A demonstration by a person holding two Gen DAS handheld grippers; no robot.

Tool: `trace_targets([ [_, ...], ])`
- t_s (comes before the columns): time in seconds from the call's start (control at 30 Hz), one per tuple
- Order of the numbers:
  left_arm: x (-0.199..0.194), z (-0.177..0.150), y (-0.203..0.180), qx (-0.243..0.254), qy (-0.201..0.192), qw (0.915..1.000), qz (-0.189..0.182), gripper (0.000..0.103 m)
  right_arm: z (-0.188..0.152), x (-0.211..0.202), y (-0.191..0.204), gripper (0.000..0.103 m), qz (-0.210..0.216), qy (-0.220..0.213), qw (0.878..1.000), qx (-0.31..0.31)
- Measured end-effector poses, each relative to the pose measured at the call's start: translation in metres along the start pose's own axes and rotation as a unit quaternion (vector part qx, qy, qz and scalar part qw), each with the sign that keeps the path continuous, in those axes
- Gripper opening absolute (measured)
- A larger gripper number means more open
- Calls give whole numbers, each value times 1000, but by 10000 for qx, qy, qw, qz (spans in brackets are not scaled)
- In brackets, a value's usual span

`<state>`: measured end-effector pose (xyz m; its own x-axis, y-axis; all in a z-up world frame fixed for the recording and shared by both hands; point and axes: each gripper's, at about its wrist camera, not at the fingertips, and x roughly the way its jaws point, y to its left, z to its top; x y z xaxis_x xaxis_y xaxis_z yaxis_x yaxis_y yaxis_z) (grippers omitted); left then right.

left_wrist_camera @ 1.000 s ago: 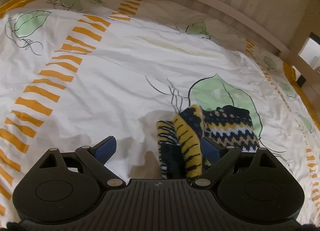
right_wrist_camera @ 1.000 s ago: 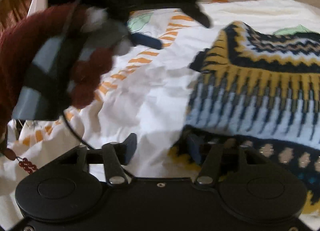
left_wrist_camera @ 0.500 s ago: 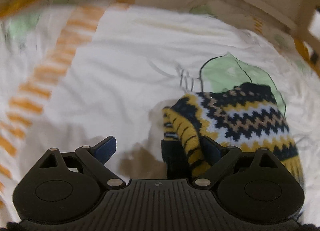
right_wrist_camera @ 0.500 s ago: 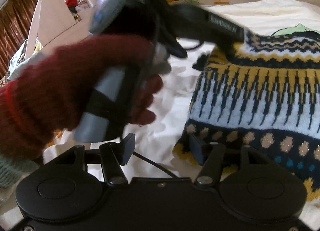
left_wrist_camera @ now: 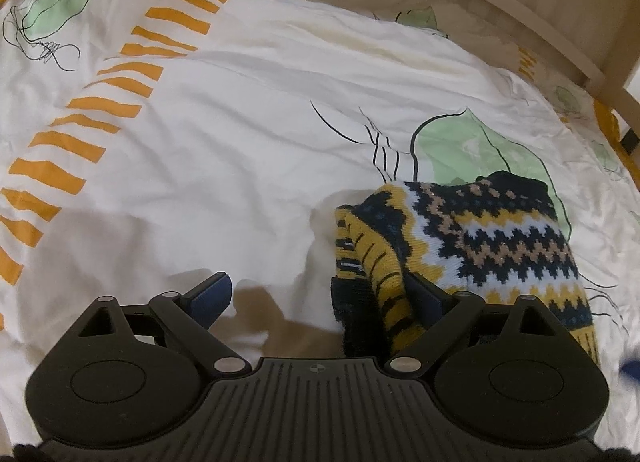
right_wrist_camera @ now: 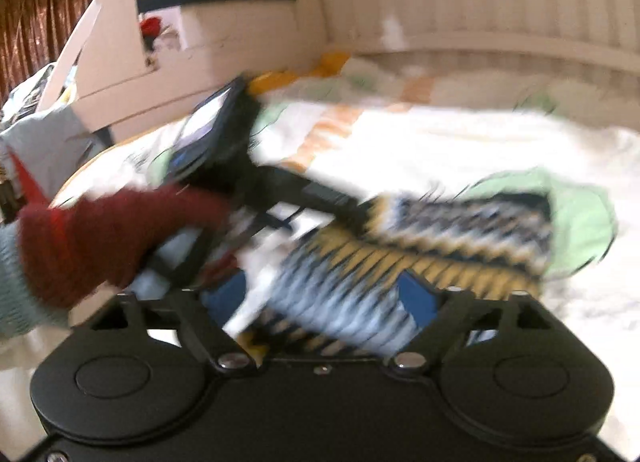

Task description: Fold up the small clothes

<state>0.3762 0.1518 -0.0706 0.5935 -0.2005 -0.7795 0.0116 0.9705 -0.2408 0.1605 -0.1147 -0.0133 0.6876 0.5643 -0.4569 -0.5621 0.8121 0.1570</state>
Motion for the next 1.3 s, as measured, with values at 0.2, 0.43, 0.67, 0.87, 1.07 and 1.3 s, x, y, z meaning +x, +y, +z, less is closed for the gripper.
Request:
trace_targets([
  [0.2,1,0,0,32,32,10000,30,94,22,48,-66,95,-225,321,9975,580],
  [0.43,2,0,0,4,74,10000,35,95,21,108,-108,96,-388,998,9917,719],
  [0.67,4,0,2,-52,100,9999,37,95,16,131,-123,103,-264,1198,9881,927],
  [0.87,0,2,1,-26,73,10000,38,94,19,121,-117,102,-452,1133,9894,789],
  [1.07,-14,9,1,-14,-106,9999,94,93,25,81,-75,102,-728,731,9946,135],
  [1.3,-20,13,6,-83,-168,9997,155,93,2,77,-3,102,-869,925,9879,-896],
])
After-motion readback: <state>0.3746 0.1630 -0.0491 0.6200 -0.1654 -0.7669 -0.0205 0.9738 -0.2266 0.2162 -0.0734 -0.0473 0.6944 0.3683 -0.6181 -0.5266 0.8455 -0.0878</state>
